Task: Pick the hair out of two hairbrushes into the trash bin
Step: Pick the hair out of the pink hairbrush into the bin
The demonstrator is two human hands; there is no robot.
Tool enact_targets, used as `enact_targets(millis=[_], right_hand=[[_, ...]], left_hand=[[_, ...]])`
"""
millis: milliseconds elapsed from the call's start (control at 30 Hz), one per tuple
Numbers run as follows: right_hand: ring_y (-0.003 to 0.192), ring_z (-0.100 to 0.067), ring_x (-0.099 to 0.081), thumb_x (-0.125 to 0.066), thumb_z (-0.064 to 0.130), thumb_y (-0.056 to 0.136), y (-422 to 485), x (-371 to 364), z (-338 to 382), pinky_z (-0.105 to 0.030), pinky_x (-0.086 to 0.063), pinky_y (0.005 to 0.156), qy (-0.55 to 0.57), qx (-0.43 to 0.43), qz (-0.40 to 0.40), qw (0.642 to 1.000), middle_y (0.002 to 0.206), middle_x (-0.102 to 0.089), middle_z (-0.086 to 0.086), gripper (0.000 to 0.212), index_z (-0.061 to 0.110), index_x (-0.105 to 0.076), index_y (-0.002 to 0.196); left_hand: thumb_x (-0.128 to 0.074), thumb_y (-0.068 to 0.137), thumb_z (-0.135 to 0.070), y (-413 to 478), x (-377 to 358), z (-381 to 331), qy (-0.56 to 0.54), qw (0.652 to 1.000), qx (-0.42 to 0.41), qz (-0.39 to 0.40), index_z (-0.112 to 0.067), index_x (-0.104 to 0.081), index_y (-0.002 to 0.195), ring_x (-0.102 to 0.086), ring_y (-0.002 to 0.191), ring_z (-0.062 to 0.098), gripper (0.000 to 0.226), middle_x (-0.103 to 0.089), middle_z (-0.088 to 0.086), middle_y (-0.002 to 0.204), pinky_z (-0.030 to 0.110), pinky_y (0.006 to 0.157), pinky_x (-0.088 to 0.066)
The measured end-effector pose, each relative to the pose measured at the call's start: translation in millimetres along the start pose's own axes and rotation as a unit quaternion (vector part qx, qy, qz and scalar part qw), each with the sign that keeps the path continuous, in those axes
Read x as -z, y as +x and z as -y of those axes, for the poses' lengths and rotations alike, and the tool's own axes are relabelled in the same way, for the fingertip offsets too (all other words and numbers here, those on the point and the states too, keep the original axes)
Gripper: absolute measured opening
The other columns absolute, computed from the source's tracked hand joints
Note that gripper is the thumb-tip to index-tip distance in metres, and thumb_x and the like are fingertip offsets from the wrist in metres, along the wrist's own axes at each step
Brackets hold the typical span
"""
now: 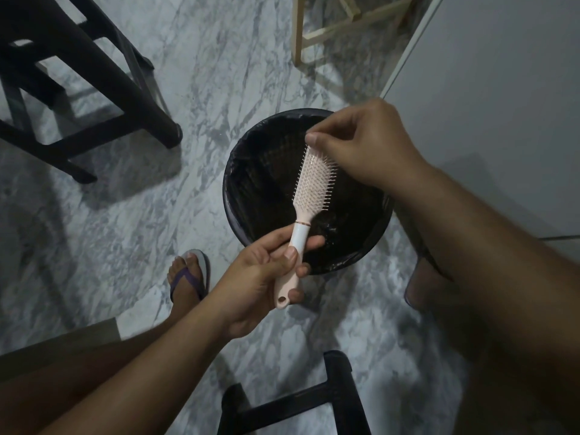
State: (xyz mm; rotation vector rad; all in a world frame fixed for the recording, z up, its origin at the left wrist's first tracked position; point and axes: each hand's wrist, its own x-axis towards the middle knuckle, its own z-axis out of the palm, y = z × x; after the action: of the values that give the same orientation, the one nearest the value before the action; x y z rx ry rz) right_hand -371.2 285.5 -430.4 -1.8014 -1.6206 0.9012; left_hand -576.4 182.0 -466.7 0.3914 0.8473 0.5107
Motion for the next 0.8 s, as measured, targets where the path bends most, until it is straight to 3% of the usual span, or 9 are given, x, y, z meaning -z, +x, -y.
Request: enact_targets(millis=[100, 200, 300, 367, 467, 567, 700, 800], right_hand=[[0.075, 0.002, -0.072, -0.077, 0.027, 0.086, 2, 1, 1, -0.021, -0.06, 0.077, 0.073, -0.013, -0.032, 0.997, 0.078, -0.074, 0.015, 0.013, 0.019, -0.081, 0.095], [0.076, -0.007, -0.075, -0.079, 0.02, 0.085, 4, -1, 5, -0.027, -0.062, 0.077, 0.171, -0.044, -0.069, 0.982, 0.081, -0.077, 0.003, 0.016, 0.009, -0.079, 0.096], [0.069, -0.015, -0.074, -0.07, 0.009, 0.091, 10, 7, 9, -0.034, -0.064, 0.07, 0.348, -0.107, -0.145, 0.92, 0.083, -0.075, -0.009, 0.012, -0.002, -0.073, 0.096], [0.068, -0.012, -0.068, -0.065, 0.008, 0.095, 14, 13, 9, -0.031, -0.063, 0.069, 0.359, -0.105, -0.166, 0.912, 0.084, -0.073, -0.007, 0.013, -0.003, -0.069, 0.099], [0.082, -0.005, -0.07, -0.072, 0.03, 0.091, 7, 4, 10, -0.02, -0.06, 0.075, 0.225, -0.098, -0.006, 0.969, 0.094, -0.073, 0.004, 0.025, 0.011, -0.07, 0.107], [0.077, 0.008, -0.067, -0.087, 0.041, 0.072, -2, -14, 9, -0.01, -0.052, 0.066, 0.104, -0.105, 0.128, 0.981, 0.093, -0.075, 0.006, 0.041, 0.019, -0.072, 0.103], [0.063, -0.008, -0.067, -0.089, 0.024, 0.071, 4, -11, 7, -0.019, -0.053, 0.058, 0.086, -0.115, 0.112, 0.983, 0.077, -0.076, -0.006, 0.022, 0.013, -0.078, 0.086], [0.068, -0.015, -0.074, -0.082, 0.011, 0.079, 8, -4, 11, -0.021, -0.058, 0.062, 0.248, -0.172, 0.122, 0.945, 0.081, -0.077, -0.011, 0.019, 0.002, -0.077, 0.095]], left_hand=[[-0.046, 0.098, -0.001, 0, -2, -2, -0.007, 1.0, -0.007, 0.012, -0.012, -0.053, 0.14, -0.055, 0.073, 0.013, 0.044, -0.064, 0.013, 0.135, 0.026, 0.054, -0.046], [-0.045, 0.099, -0.002, 0, -2, -6, -0.002, 1.0, -0.02, 0.016, -0.012, -0.053, 0.14, -0.056, 0.073, 0.013, 0.042, -0.064, 0.013, 0.135, 0.026, 0.054, -0.047], [-0.045, 0.099, 0.0, -2, -2, -5, -0.004, 1.0, -0.015, 0.018, -0.011, -0.052, 0.14, -0.055, 0.073, 0.013, 0.043, -0.064, 0.013, 0.135, 0.026, 0.054, -0.046], [-0.047, 0.097, 0.0, -4, -1, -1, -0.003, 1.0, -0.011, 0.015, -0.011, -0.051, 0.14, -0.055, 0.072, 0.013, 0.044, -0.065, 0.014, 0.134, 0.026, 0.054, -0.046], [-0.05, 0.096, -0.002, -5, 0, 0, 0.008, 1.0, -0.009, 0.007, -0.011, -0.051, 0.14, -0.055, 0.071, 0.013, 0.045, -0.066, 0.014, 0.132, 0.026, 0.053, -0.046], [-0.048, 0.097, 0.0, -4, -1, 1, 0.024, 1.0, -0.008, -0.003, -0.011, -0.051, 0.14, -0.054, 0.07, 0.013, 0.045, -0.067, 0.014, 0.131, 0.027, 0.054, -0.045], [-0.048, 0.098, 0.0, -5, -1, 4, 0.047, 0.999, -0.01, 0.001, -0.012, -0.051, 0.141, -0.054, 0.071, 0.013, 0.044, -0.067, 0.014, 0.13, 0.027, 0.054, -0.047], [-0.05, 0.096, -0.002, -6, -2, 3, 0.041, 0.999, -0.012, 0.014, -0.012, -0.052, 0.141, -0.055, 0.072, 0.012, 0.046, -0.066, 0.014, 0.131, 0.026, 0.055, -0.047]])
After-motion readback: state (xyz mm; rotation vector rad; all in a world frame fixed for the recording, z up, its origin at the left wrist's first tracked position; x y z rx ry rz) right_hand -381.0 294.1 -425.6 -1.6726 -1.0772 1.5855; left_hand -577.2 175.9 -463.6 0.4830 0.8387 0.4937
